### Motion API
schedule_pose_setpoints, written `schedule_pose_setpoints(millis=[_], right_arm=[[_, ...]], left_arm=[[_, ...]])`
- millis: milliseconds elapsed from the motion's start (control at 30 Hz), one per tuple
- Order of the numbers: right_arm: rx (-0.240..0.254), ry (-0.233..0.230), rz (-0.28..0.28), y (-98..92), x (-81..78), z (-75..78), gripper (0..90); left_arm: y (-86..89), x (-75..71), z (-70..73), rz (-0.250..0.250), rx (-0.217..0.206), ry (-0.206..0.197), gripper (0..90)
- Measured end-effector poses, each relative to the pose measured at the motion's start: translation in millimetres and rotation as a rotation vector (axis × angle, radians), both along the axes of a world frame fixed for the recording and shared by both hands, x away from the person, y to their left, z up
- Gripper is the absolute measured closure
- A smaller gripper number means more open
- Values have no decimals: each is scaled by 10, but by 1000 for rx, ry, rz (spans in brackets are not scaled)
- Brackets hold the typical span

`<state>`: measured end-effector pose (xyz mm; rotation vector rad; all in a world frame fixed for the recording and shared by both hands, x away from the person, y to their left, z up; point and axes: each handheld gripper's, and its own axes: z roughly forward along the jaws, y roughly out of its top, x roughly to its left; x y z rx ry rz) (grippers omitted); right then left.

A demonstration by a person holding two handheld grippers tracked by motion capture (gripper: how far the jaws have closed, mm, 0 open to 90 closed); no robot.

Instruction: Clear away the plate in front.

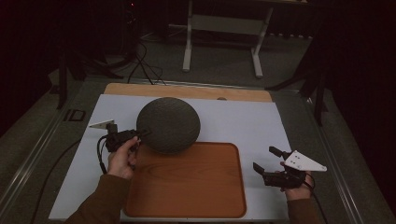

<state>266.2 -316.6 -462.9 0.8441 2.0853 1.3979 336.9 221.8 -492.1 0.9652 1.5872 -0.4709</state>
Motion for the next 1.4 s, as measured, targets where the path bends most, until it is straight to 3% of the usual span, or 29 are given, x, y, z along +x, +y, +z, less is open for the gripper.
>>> schedule_pose_setpoints(millis=[300, 1000, 1400], right_arm=[[2, -5, 2, 3, -4, 6, 123], [6, -12, 7, -4, -8, 13, 123], [10, -17, 11, -6, 6, 21, 123]], left_arm=[[-57, -103, -49, -31, 13, 8, 852], [-260, -339, -63, -120, 0, 2, 853], [-348, -440, -95, -158, 30, 18, 852]])
